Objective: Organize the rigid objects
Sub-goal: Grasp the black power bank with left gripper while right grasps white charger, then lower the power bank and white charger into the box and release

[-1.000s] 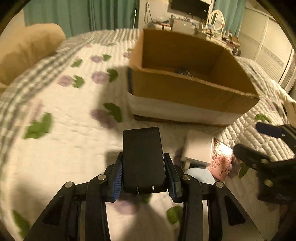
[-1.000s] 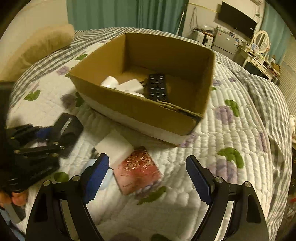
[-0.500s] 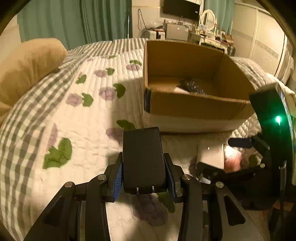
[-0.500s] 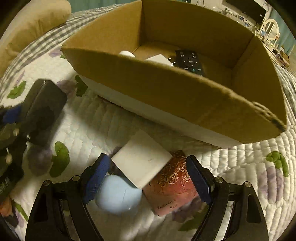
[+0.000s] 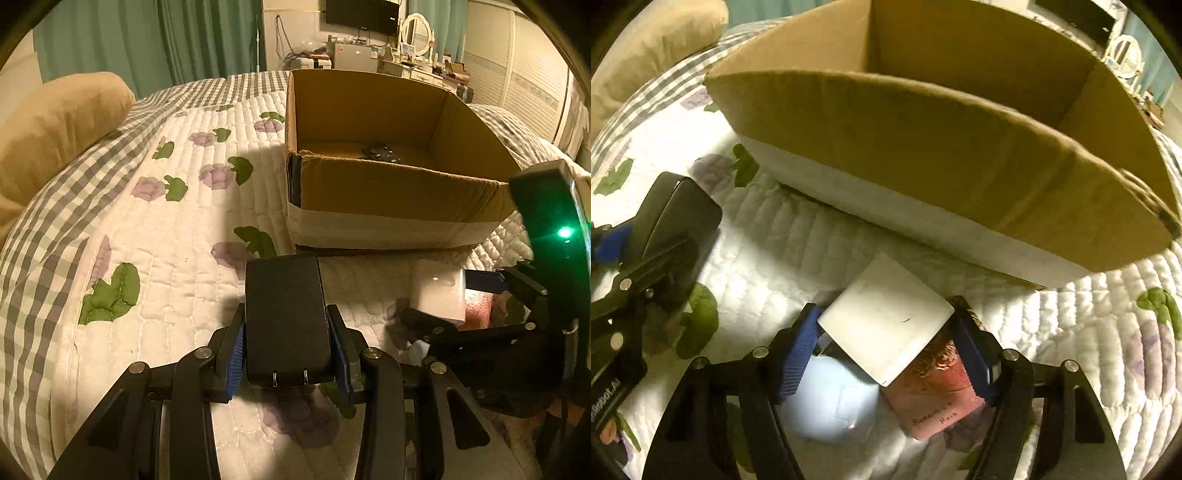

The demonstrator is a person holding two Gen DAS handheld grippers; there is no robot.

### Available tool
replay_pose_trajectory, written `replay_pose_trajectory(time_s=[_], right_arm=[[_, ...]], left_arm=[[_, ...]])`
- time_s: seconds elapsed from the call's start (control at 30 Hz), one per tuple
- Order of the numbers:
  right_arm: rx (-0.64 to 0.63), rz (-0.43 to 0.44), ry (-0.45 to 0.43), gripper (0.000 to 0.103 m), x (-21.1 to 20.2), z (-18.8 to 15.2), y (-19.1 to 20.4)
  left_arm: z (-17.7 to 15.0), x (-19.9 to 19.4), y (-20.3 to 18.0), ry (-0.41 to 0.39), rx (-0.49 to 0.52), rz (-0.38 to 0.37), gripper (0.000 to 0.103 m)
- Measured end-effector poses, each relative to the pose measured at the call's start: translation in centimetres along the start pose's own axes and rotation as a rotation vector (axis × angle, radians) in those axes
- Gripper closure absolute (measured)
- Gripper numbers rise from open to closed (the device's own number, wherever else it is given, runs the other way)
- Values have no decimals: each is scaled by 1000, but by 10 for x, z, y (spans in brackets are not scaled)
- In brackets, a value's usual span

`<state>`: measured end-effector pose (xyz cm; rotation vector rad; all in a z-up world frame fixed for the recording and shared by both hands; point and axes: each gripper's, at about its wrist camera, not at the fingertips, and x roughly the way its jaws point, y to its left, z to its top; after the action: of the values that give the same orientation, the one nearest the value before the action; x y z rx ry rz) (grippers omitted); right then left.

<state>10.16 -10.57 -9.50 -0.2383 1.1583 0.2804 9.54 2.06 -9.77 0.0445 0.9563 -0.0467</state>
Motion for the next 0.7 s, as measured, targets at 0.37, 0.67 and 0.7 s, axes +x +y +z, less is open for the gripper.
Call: replay_pose_trajectory(time_s=[0.37, 0.67, 0.7], right_arm=[[50, 28, -181, 33, -57, -16, -8], [49, 23, -267, 33, -111, -18, -19], [48, 20, -272, 33, -110, -16, -21]], left_arm=[[5, -11, -9, -11, 10, 5, 63], [16, -45, -20, -60, 23, -1, 63], [18, -49, -20, -65, 22, 1, 63]])
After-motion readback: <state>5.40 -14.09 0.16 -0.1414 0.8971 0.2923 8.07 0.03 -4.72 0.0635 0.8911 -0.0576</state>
